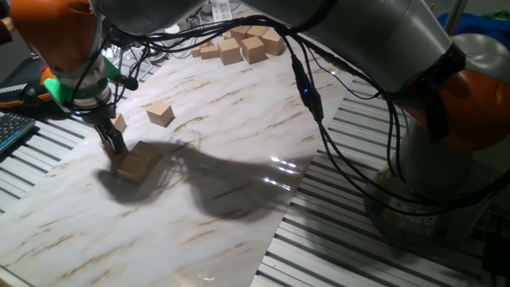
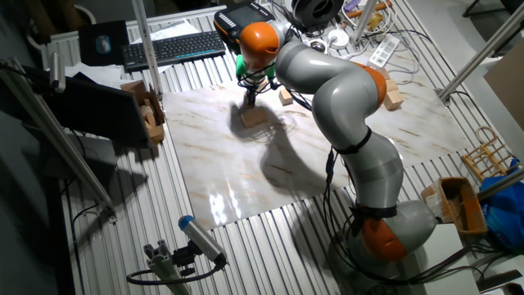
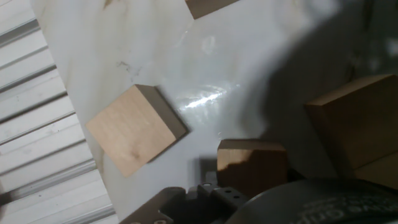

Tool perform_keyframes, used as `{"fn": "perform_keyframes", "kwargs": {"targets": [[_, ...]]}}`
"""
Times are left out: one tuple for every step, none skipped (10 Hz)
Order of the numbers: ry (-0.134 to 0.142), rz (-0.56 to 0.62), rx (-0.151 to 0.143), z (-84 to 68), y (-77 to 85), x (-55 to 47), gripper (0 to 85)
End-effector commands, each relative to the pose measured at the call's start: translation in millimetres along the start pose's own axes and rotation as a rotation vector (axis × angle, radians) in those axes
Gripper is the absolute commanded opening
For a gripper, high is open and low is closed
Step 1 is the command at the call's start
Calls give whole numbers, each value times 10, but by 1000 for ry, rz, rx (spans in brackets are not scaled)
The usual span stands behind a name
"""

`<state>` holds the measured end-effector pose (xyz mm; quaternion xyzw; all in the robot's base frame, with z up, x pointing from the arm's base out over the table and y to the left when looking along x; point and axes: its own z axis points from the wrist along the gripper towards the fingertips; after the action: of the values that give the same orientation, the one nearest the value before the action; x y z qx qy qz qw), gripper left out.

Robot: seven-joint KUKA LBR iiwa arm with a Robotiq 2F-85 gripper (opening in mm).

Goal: Stack the blocks into a pyramid shape

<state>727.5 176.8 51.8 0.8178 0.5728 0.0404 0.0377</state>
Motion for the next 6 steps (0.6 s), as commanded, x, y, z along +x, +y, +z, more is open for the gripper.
{"fn": "perform_keyframes", "kwargs": {"targets": [[-1, -8, 0, 8, -2, 0, 340], [5, -21, -4, 15, -7, -4, 170], [17, -31, -10, 16, -15, -9, 0], [17, -42, -12, 6, -20, -6, 0], [15, -53, -11, -46, -32, 0, 0], [12, -68, -7, -120, -45, 0, 0]]}}
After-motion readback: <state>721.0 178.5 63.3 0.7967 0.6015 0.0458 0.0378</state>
